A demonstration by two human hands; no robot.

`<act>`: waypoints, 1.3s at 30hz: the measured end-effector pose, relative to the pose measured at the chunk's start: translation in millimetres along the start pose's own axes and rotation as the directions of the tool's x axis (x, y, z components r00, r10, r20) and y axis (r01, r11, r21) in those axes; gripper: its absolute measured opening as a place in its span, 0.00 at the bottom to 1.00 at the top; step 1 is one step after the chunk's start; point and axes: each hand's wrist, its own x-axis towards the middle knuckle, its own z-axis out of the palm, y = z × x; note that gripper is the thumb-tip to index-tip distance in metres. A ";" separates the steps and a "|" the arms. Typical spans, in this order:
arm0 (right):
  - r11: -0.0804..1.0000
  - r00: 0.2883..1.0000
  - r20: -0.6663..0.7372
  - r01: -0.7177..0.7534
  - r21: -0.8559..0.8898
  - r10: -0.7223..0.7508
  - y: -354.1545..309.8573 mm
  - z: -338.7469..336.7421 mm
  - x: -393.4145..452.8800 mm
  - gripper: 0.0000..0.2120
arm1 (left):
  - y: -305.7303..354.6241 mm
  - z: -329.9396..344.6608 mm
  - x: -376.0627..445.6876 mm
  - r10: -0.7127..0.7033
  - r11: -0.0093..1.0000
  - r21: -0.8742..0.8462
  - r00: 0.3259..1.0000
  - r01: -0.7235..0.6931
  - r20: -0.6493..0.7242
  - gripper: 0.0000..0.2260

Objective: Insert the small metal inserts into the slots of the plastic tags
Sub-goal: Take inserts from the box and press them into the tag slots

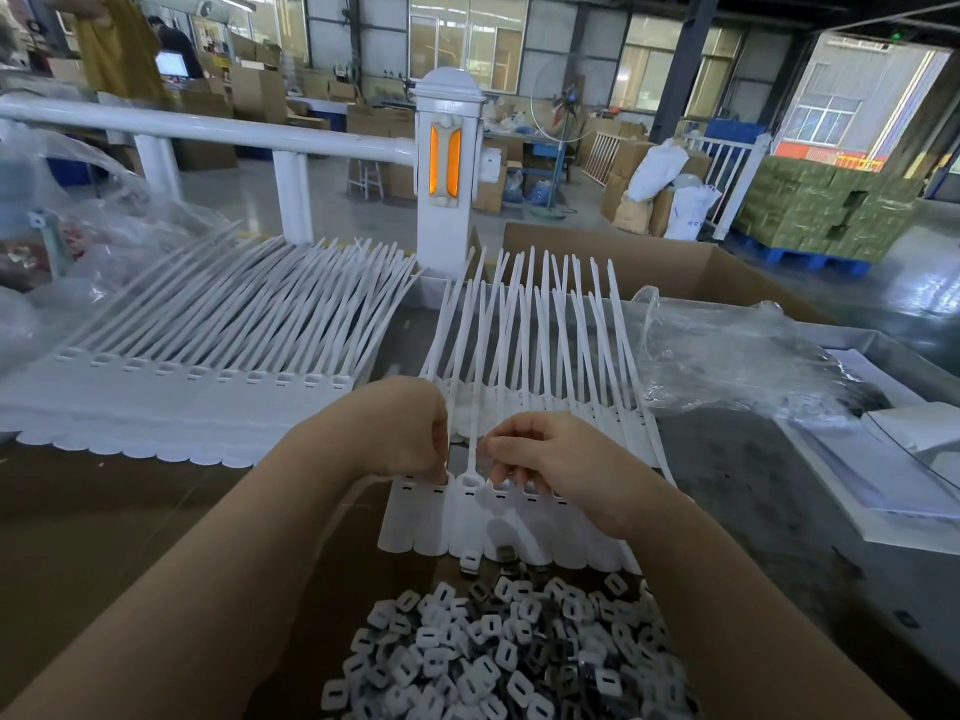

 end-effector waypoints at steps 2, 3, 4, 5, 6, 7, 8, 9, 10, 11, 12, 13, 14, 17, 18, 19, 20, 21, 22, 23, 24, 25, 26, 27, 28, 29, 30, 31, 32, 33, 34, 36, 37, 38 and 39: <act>1.000 1.000 0.002 -0.001 0.002 0.001 0.0 -0.1 0.4 0.05 | -2.3 0.1 0.4 -0.026 0.997 -0.068 1.000 0.026 0.001 0.04; 1.000 1.000 0.001 -0.002 0.002 0.002 0.2 -0.3 0.5 0.04 | -3.7 -0.4 0.2 -0.033 0.993 -0.114 0.999 0.035 0.014 0.03; 1.000 1.000 0.001 -0.002 0.001 0.002 0.4 -0.6 0.6 0.04 | -5.9 -0.9 0.4 -0.037 0.986 -0.164 0.999 0.041 0.028 0.03; 1.000 1.000 0.002 -0.002 0.003 0.002 0.5 -0.9 0.7 0.04 | -8.4 -1.8 0.0 -0.039 0.975 -0.216 0.998 0.047 0.041 0.04; 1.000 1.000 0.003 -0.003 0.005 0.003 0.5 -1.1 0.8 0.05 | -10.9 -2.7 -0.1 -0.041 0.963 -0.265 0.998 0.053 0.052 0.03; 1.000 1.000 0.002 -0.005 0.005 0.005 0.4 -1.1 0.8 0.05 | -12.6 -3.3 -0.5 -0.041 0.952 -0.300 0.997 0.057 0.058 0.02; 1.000 1.000 0.002 -0.008 0.004 0.008 0.3 -1.2 0.8 0.05 | -13.8 -3.4 0.0 -0.040 0.947 -0.317 0.997 0.057 0.059 0.01; 1.000 1.000 0.001 -0.010 0.002 0.010 0.3 -1.1 0.7 0.05 | -14.0 -2.9 0.5 -0.039 0.948 -0.315 0.998 0.055 0.056 0.01; 1.000 1.000 0.000 -0.012 0.000 0.012 0.4 -1.0 0.7 0.05 | -13.7 -1.8 1.6 -0.036 0.952 -0.303 0.998 0.051 0.053 0.01; 1.000 1.000 -0.001 -0.012 -0.003 0.012 0.5 -1.0 0.6 0.05 | -12.8 -0.6 2.5 -0.037 0.954 -0.295 0.998 0.051 0.052 0.01; 1.000 1.000 -0.002 -0.013 -0.007 0.013 0.5 -0.9 0.5 0.05 | -11.9 0.7 3.3 -0.039 0.954 -0.294 0.998 0.054 0.055 0.01; 1.000 1.000 -0.003 -0.015 -0.010 0.015 0.4 -0.8 0.6 0.05 | -11.2 1.2 3.9 -0.042 0.954 -0.294 0.997 0.057 0.060 0.01; 1.000 1.000 -0.003 -0.016 -0.014 0.016 0.2 -0.6 0.5 0.05 | -10.8 1.5 4.4 -0.043 0.955 -0.292 0.997 0.059 0.063 0.02; 1.000 1.000 -0.004 -0.013 -0.015 0.013 -0.1 -0.8 0.5 0.05 | -10.6 1.2 4.9 -0.038 0.955 -0.291 0.997 0.057 0.070 0.03; 1.000 1.000 -0.004 -0.014 -0.013 0.014 -0.1 -0.9 0.3 0.05 | -11.0 0.9 4.5 -0.034 0.955 -0.291 0.997 0.054 0.074 0.03; 1.000 1.000 -0.004 -0.015 -0.014 0.015 0.0 -1.0 -0.1 0.05 | -11.5 0.4 3.6 -0.027 0.956 -0.291 0.997 0.048 0.077 0.02; 1.000 1.000 -0.003 -0.017 -0.015 0.017 0.0 -1.2 -0.5 0.05 | -12.8 -0.3 2.7 -0.012 0.957 -0.288 0.997 0.034 0.080 0.01; 1.000 1.000 -0.002 -0.019 -0.016 0.019 0.1 -1.2 -0.7 0.05 | -14.4 -1.4 1.4 0.013 0.959 -0.282 0.997 0.011 0.081 0.02; 1.000 1.000 -0.003 -0.019 -0.017 0.019 0.3 -1.2 -0.7 0.05 | -16.1 -2.5 0.4 0.042 0.962 -0.272 0.996 -0.018 0.082 0.04; 1.000 1.000 -0.002 -0.017 -0.017 0.017 0.3 -1.3 -0.7 0.05 | -17.6 -3.5 -0.8 0.068 0.964 -0.263 0.994 -0.045 0.082 0.05; 1.000 1.000 -0.001 -0.014 -0.015 0.014 0.3 -1.3 -0.6 0.05 | -19.0 -4.1 -1.2 0.089 0.963 -0.261 0.992 -0.065 0.084 0.06; 1.000 1.000 -0.001 -0.013 -0.014 0.013 0.1 -1.3 -0.3 0.05 | -20.3 -4.3 -1.9 0.105 0.961 -0.266 0.991 -0.079 0.085 0.07; 1.000 1.000 -0.002 -0.015 -0.014 0.015 0.0 -1.2 -0.1 0.05 | -21.3 -4.4 -2.3 0.115 0.958 -0.271 0.990 -0.088 0.085 0.07; 1.000 1.000 -0.002 -0.018 -0.016 0.018 -0.1 -1.2 0.2 0.05 | -22.1 -4.5 -2.7 0.122 0.957 -0.276 0.989 -0.095 0.080 0.08; 1.000 1.000 -0.001 -0.020 -0.016 0.020 0.0 -1.2 0.5 0.05 | -23.0 -4.5 -2.9 0.125 0.955 -0.278 0.990 -0.101 0.069 0.08; 1.000 1.000 0.004 -0.020 -0.012 0.020 0.4 -1.3 0.8 0.05 | -23.9 -4.5 -2.6 0.121 0.955 -0.277 0.992 -0.103 0.048 0.08; 1.000 1.000 0.012 -0.016 -0.008 0.016 0.7 -1.5 0.5 0.05 | -24.9 -4.5 -2.4 0.108 0.957 -0.275 0.994 -0.098 0.022 0.07; 1.000 1.000 0.029 -0.009 -0.013 0.009 0.5 -2.2 -0.1 0.05 | -25.0 -4.3 -2.1 0.094 0.957 -0.275 0.996 -0.090 0.001 0.06; 0.999 0.998 0.056 0.006 -0.034 -0.004 0.0 -3.7 -1.7 0.05 | -24.6 -3.6 -1.6 0.086 0.956 -0.280 0.996 -0.085 -0.006 0.05; 0.997 0.995 0.098 0.031 -0.069 -0.024 -1.2 -5.9 -3.7 0.04 | -23.7 -2.5 -1.1 0.087 0.956 -0.282 0.996 -0.083 0.001 0.04; 0.991 0.986 0.157 0.068 -0.113 -0.050 -3.1 -8.2 -5.9 0.04 | -22.4 -1.3 -0.1 0.090 0.958 -0.275 0.996 -0.083 0.015 0.03; 0.968 0.946 0.311 0.158 -0.198 -0.091 -9.3 -10.4 -10.3 0.03 | -20.3 0.5 1.0 0.090 0.965 -0.248 0.995 -0.080 0.030 0.02; 0.951 0.921 0.378 0.196 -0.238 -0.095 -12.6 -9.3 -11.8 0.03 | -20.0 0.8 1.3 0.088 0.968 -0.240 0.996 -0.078 0.032 0.03; 0.932 0.900 0.427 0.228 -0.281 -0.091 -15.2 -7.0 -12.4 0.04 | -20.0 0.7 1.7 0.087 0.968 -0.238 0.996 -0.076 0.033 0.03; 0.908 0.883 0.461 0.257 -0.331 -0.082 -16.9 -3.8 -12.5 0.05 | -20.2 0.6 1.6 0.084 0.968 -0.239 0.996 -0.073 0.034 0.03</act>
